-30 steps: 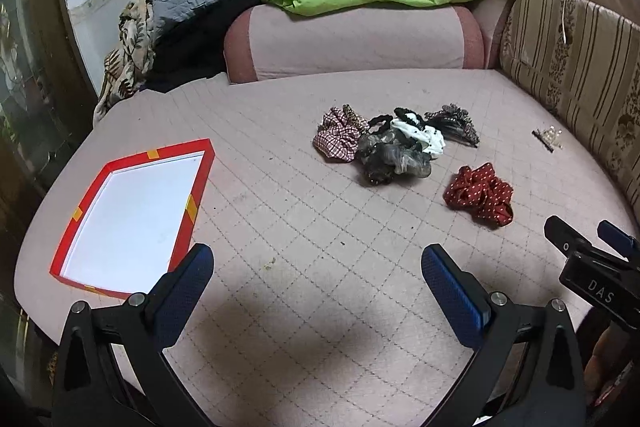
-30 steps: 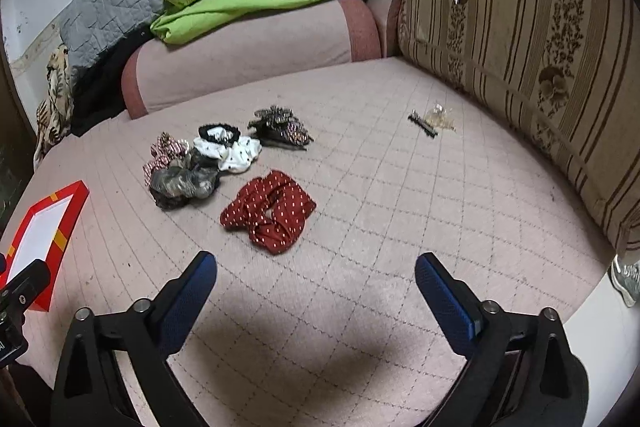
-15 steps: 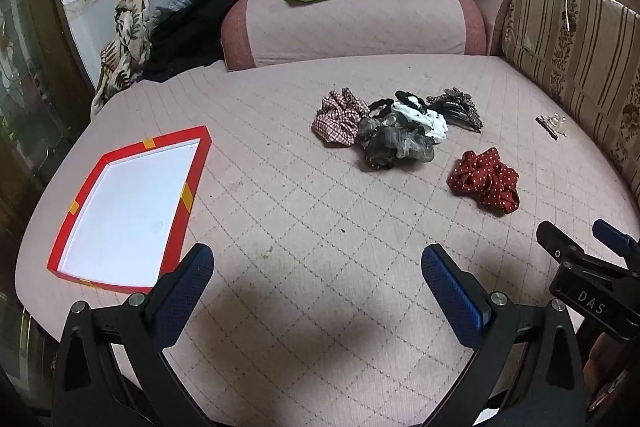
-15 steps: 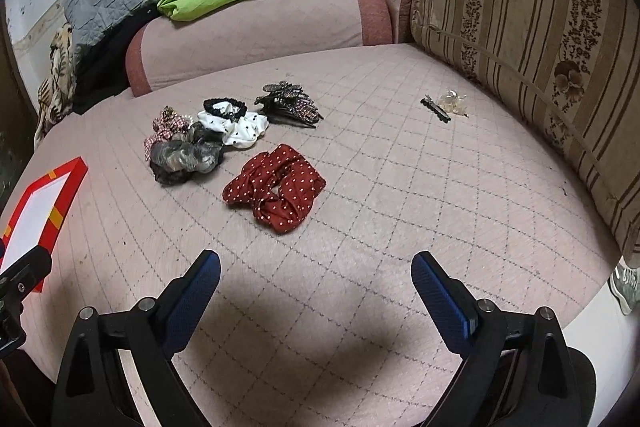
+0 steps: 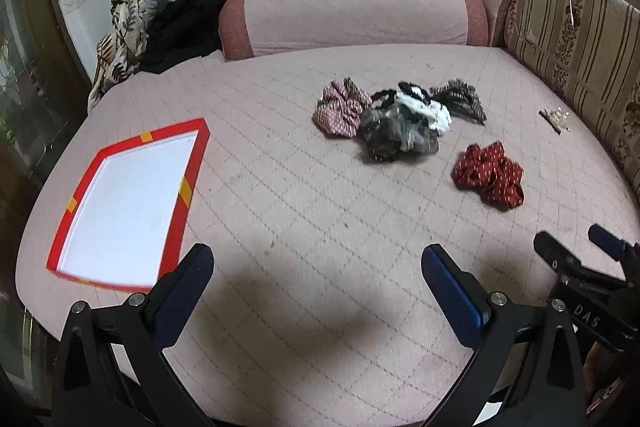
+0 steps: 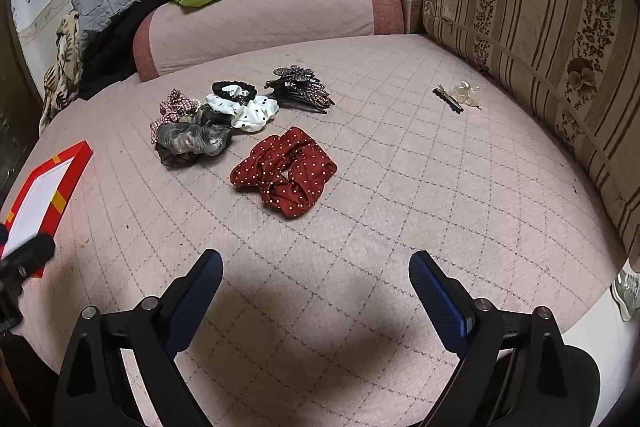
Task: Organize jewelry
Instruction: 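Move both tools toward the pile of hair accessories, then grasp the grey sheer scrunchie with left tool while right tool grasps red polka-dot scrunchie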
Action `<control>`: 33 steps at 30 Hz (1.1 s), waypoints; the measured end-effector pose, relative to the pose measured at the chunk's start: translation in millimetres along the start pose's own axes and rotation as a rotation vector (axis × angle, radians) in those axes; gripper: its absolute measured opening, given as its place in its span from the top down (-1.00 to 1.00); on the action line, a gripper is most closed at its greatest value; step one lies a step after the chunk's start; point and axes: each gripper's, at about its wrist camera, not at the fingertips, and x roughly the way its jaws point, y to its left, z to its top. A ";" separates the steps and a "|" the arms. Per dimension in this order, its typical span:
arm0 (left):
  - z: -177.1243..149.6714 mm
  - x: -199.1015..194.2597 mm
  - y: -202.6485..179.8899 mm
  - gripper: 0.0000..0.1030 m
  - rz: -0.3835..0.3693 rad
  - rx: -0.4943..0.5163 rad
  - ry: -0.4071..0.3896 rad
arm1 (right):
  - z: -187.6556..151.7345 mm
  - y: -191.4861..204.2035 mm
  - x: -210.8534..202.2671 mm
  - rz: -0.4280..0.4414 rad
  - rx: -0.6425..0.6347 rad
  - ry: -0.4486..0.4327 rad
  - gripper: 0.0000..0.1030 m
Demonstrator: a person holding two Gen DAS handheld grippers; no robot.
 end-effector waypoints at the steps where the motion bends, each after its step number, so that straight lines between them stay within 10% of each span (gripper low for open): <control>1: 6.3 0.7 2.4 -1.00 -0.011 0.003 0.001 | 0.4 0.0 0.4 0.002 0.000 0.002 -0.88; 10: 76.8 31.3 2.5 -1.00 -0.087 0.064 0.019 | 34.0 -15.8 26.4 0.022 0.023 0.024 -0.87; 25: 112.1 191.0 -28.1 -0.98 -0.318 -0.175 0.289 | 62.6 -9.1 96.5 0.108 0.010 0.100 -0.77; 28: 108.5 202.6 -35.9 -0.64 -0.321 -0.157 0.312 | 62.1 -5.7 102.7 0.116 0.004 0.099 -0.77; 31: 105.8 208.3 -40.9 0.28 -0.331 -0.149 0.334 | 62.1 -2.9 108.9 0.119 0.003 0.098 -0.69; 33: 106.2 204.9 -44.0 0.52 -0.313 -0.135 0.328 | 62.0 0.0 112.4 0.123 0.001 0.101 -0.16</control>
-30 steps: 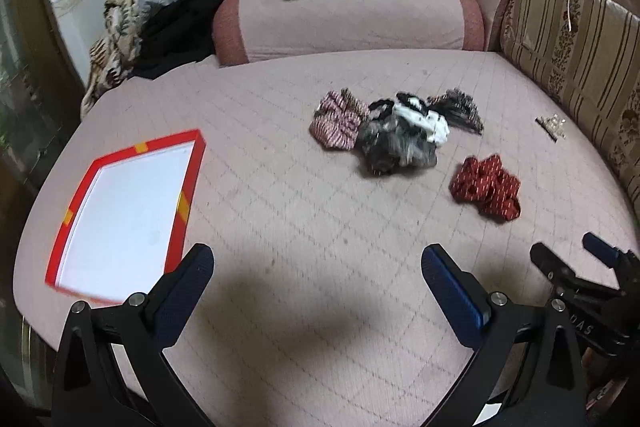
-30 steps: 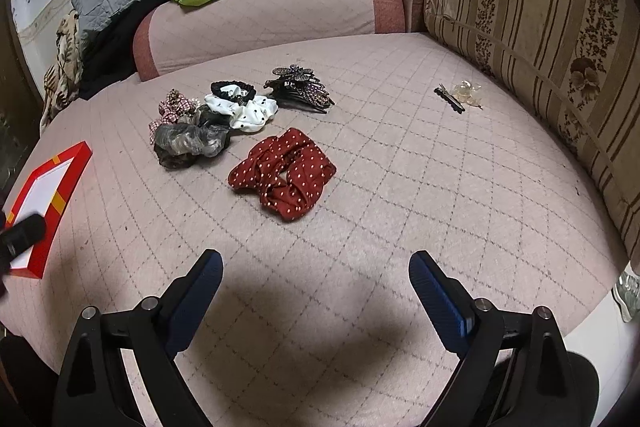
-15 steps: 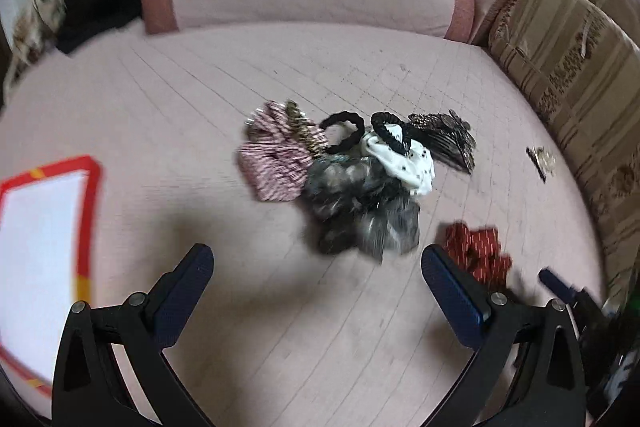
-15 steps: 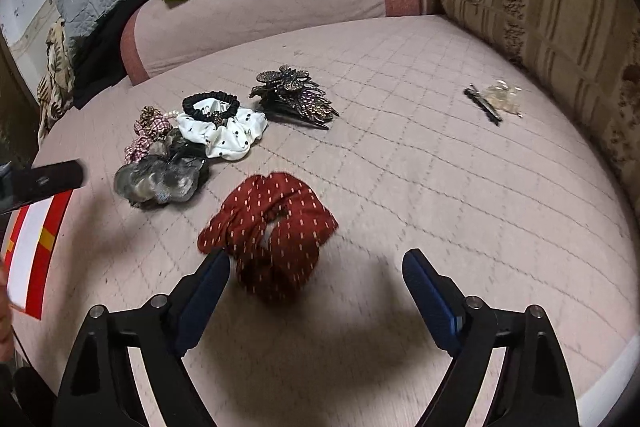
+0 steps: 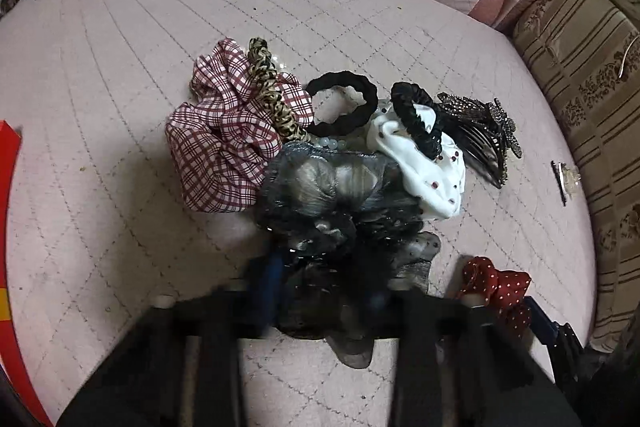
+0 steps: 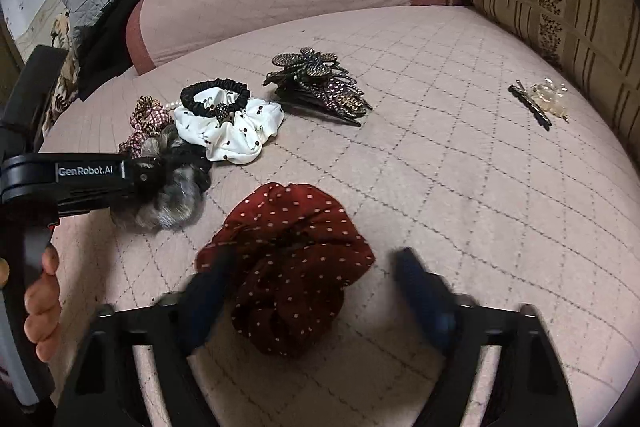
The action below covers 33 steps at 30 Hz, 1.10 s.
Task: Organize jewelry
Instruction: 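Grasp the grey sheer scrunchie with left tool while right tool grasps red polka-dot scrunchie, then carry both scrunchies to the white tray and open both tools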
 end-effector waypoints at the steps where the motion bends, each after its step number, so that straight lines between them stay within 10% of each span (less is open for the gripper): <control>1: -0.7 -2.0 -1.5 0.59 -0.002 0.003 0.000 | 0.4 1.3 0.1 0.002 -0.004 0.000 0.01; 3: -3.8 -11.0 -4.1 0.66 0.001 0.013 -0.010 | 0.7 2.3 -0.7 0.038 0.001 0.012 0.56; 6: -12.7 -34.0 -6.5 0.69 0.005 0.035 -0.041 | -2.1 3.1 -6.7 0.069 0.015 0.018 0.70; 15: -50.8 -129.9 31.1 0.70 0.003 0.031 -0.181 | -10.2 27.9 -55.8 0.122 -0.034 -0.029 0.73; 33: -39.6 -235.9 281.0 0.70 0.301 -0.266 -0.327 | 30.4 226.4 -74.1 0.325 -0.315 0.004 0.73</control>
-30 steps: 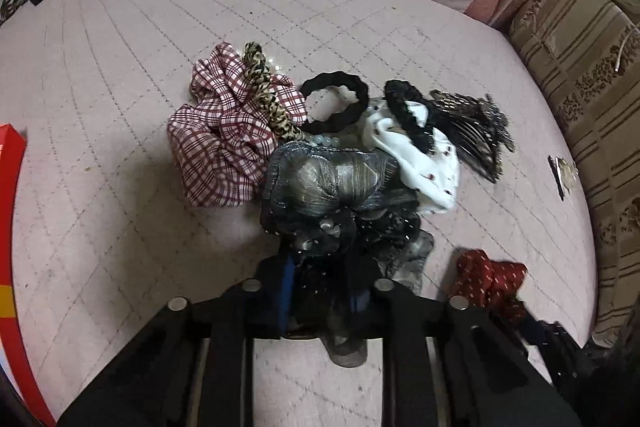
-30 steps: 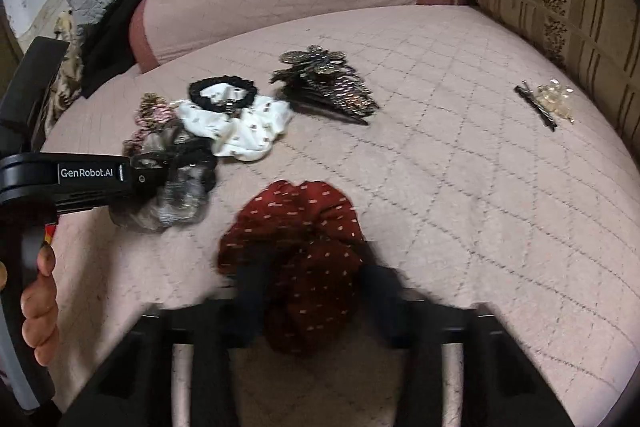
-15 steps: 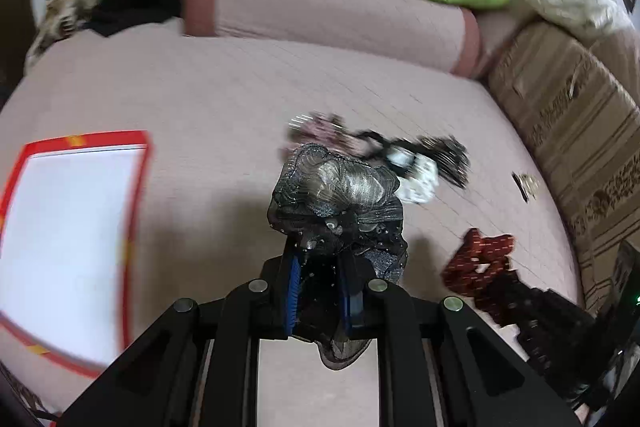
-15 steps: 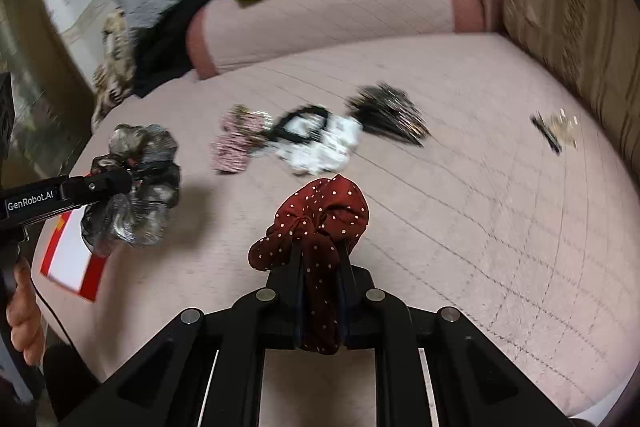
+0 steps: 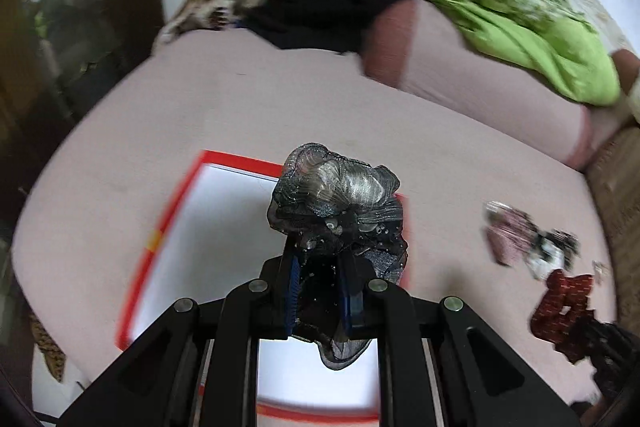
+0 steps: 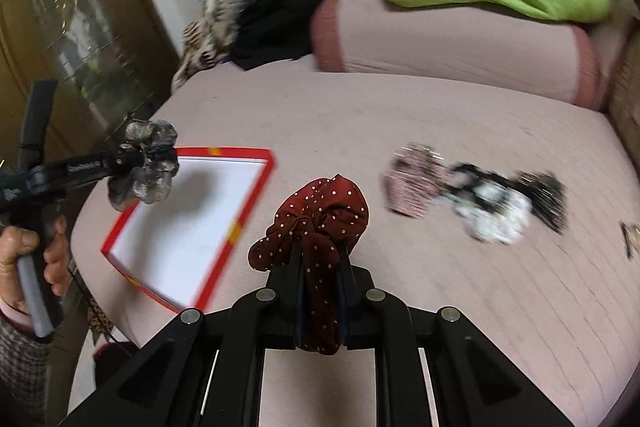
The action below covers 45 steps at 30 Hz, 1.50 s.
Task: Organize jewelry
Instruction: 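Carry both scrunchies to the white tray and open both tools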
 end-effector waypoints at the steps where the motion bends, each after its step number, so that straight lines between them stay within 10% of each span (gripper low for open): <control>1: 3.0 5.8 10.7 0.70 0.013 -0.010 0.004 | 6.5 9.5 7.5 0.014 -0.005 0.007 0.73; 18: 33.1 145.7 89.5 0.67 0.093 -0.173 0.142 | 67.7 98.5 207.2 0.057 -0.123 0.185 0.71; 22: 32.2 149.9 88.5 0.36 0.116 -0.169 0.133 | 66.0 94.9 223.1 0.059 -0.093 0.198 0.55; 24: 29.5 145.5 89.4 0.22 0.120 -0.177 0.126 | 65.3 93.1 220.9 0.062 -0.076 0.194 -0.07; 36: 4.1 48.2 64.7 0.08 0.138 -0.170 0.017 | 46.7 60.3 132.3 0.077 -0.039 0.106 -0.16; 45: -59.9 -36.8 -38.8 -0.23 0.019 -0.006 -0.074 | -21.2 -9.3 55.4 0.003 0.044 0.092 -0.17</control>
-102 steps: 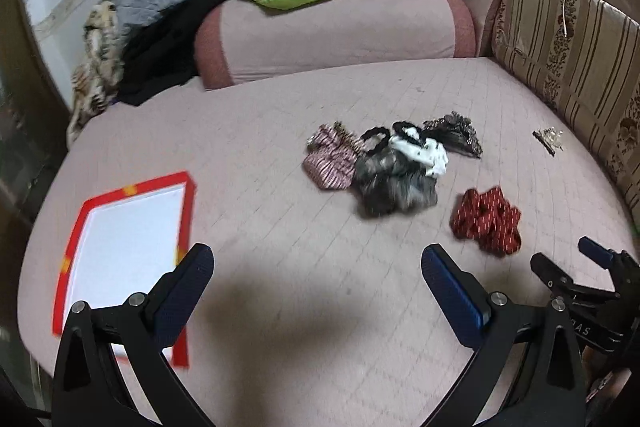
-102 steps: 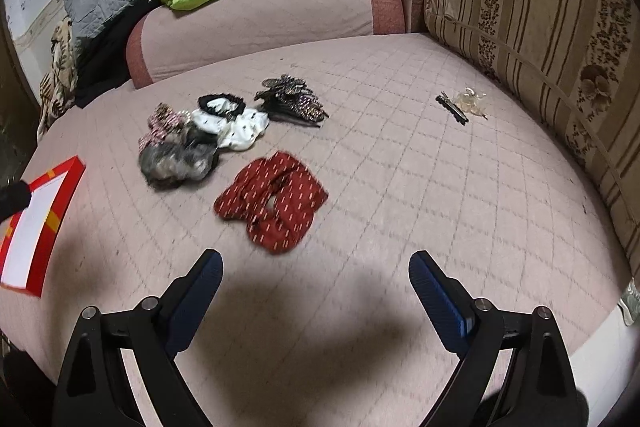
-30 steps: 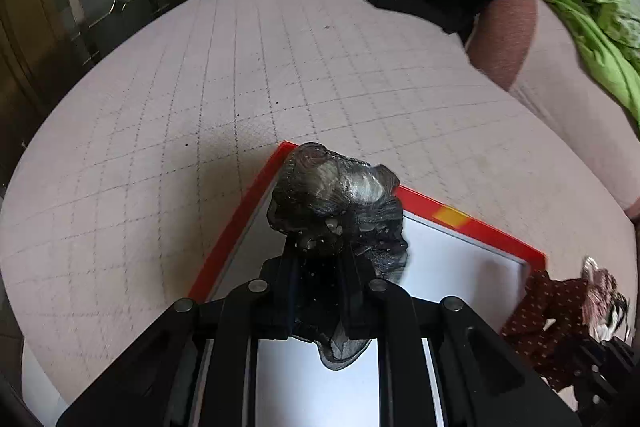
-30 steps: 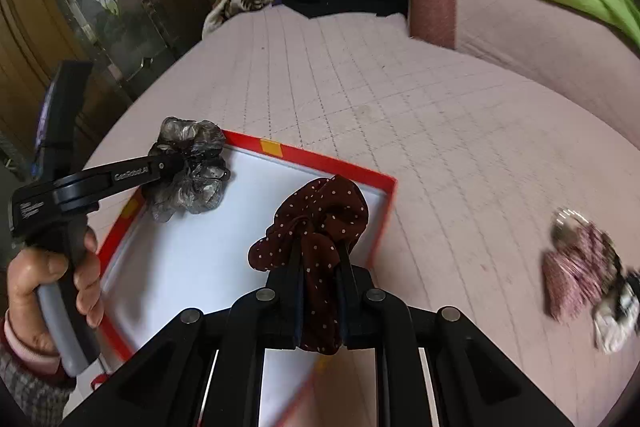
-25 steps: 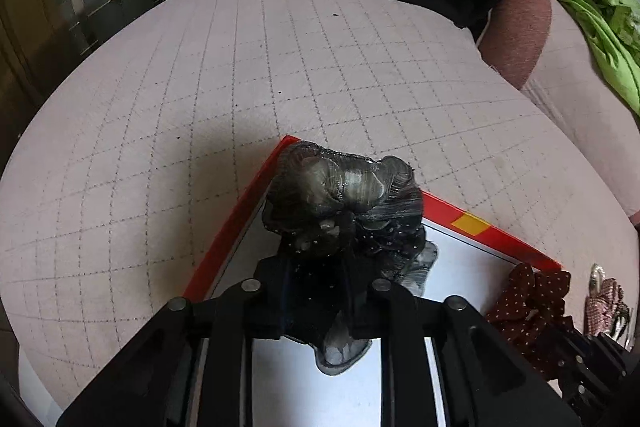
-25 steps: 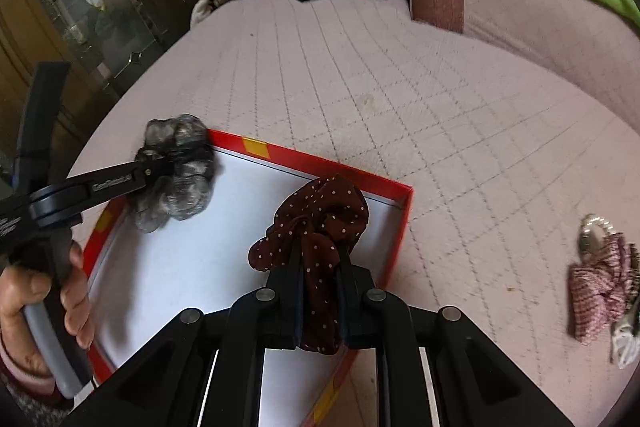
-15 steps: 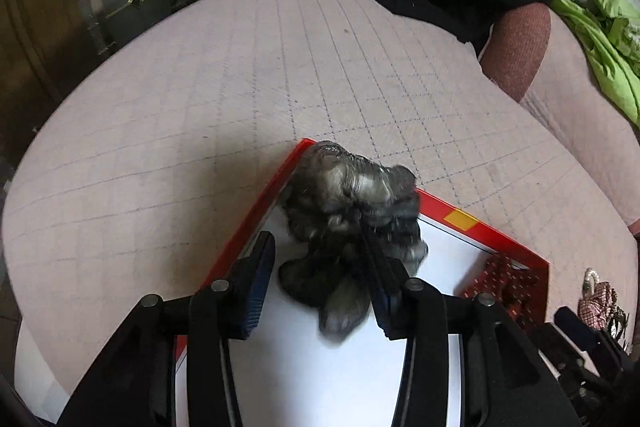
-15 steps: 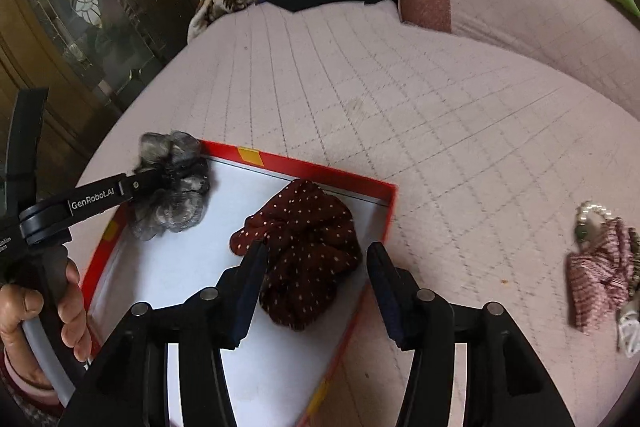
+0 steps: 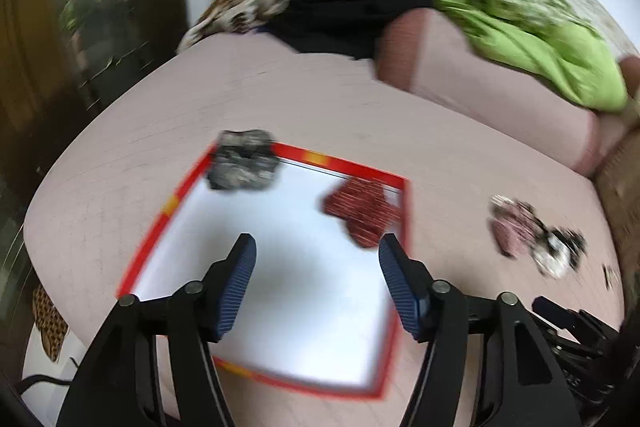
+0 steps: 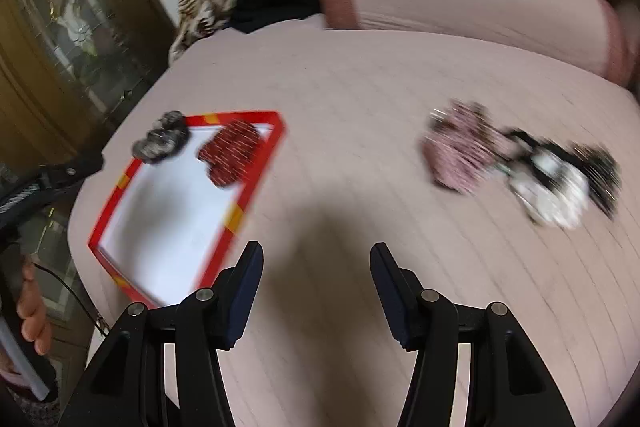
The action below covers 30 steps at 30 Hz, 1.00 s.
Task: Organize jewelry
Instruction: 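Carry both scrunchies to the white tray and open both tools, then grasp the red plaid scrunchie with the left tool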
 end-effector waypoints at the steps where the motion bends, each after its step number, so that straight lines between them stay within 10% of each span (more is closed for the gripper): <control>1: -6.1 -5.6 -10.2 -0.24 -0.009 0.015 -0.004 | -9.2 -7.2 -9.1 -0.015 0.011 -0.005 -0.17; 14: -90.5 -31.6 -128.2 -0.24 -0.121 0.211 0.081 | -90.8 -113.6 -104.5 -0.181 0.184 -0.103 -0.17; 30: -95.9 -25.1 -147.9 -0.24 -0.097 0.239 0.121 | -116.8 -151.2 -113.0 -0.193 0.268 -0.129 -0.19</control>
